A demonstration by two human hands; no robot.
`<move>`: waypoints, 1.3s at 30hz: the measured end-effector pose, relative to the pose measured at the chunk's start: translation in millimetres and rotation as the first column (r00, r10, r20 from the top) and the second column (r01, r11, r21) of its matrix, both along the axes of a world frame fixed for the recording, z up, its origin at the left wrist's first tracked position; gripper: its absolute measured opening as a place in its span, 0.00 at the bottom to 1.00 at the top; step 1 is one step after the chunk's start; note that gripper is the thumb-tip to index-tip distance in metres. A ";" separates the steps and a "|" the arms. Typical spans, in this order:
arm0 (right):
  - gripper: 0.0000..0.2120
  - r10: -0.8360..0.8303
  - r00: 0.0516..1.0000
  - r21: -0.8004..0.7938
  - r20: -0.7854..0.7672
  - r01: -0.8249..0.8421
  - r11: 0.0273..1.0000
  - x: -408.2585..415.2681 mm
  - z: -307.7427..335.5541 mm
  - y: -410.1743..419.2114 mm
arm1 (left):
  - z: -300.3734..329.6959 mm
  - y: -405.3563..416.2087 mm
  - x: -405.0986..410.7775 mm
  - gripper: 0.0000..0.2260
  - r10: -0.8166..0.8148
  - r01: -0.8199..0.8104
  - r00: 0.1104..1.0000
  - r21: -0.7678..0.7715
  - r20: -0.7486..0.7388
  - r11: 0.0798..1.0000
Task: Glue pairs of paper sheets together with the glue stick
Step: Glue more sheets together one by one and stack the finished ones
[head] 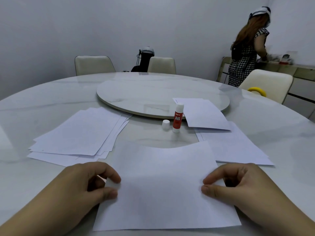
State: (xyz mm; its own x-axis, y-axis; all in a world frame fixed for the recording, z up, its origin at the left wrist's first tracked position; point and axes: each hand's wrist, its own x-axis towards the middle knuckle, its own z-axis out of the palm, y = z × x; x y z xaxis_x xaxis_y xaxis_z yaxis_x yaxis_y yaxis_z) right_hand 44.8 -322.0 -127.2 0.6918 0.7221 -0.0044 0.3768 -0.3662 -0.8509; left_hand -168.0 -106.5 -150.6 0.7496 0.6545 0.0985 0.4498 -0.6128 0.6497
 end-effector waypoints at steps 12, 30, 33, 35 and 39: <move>0.07 0.009 0.999 -0.021 0.046 -0.008 1.000 0.7 -1.7 -0.4 | -2.9 0.0 -1.2 0.17 0.004 -0.005 1.000 0.027 0.031 1.000; 0.06 0.011 0.999 -0.050 0.046 -0.009 0.999 -0.5 -2.6 -0.8 | -2.1 -0.9 -1.9 0.17 -0.063 0.061 0.997 0.052 0.040 0.997; 0.06 0.010 0.998 -0.056 0.067 -0.007 0.998 -1.3 -2.5 -0.5 | 0.0 -3.7 -2.5 0.18 -0.078 0.076 0.997 0.073 0.024 0.994; 0.06 0.009 0.997 -0.058 0.077 -0.005 0.998 -2.0 -2.3 -0.6 | 0.9 -4.8 -2.8 0.19 -0.082 0.080 0.996 0.091 0.019 0.993; 0.06 0.012 0.996 -0.058 0.092 -0.006 0.998 -2.8 -1.8 -0.7 | 0.7 -5.8 -3.3 0.20 -0.072 0.070 0.997 0.113 0.018 0.991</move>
State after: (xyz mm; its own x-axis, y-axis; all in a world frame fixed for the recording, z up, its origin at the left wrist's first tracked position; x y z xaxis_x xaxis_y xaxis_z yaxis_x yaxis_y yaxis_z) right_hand 42.1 -322.7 -129.0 0.6846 0.7287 0.0177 0.4563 -0.4095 -0.7900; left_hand -171.3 -112.3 -149.8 0.7907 0.5836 0.1848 0.3890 -0.7122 0.5844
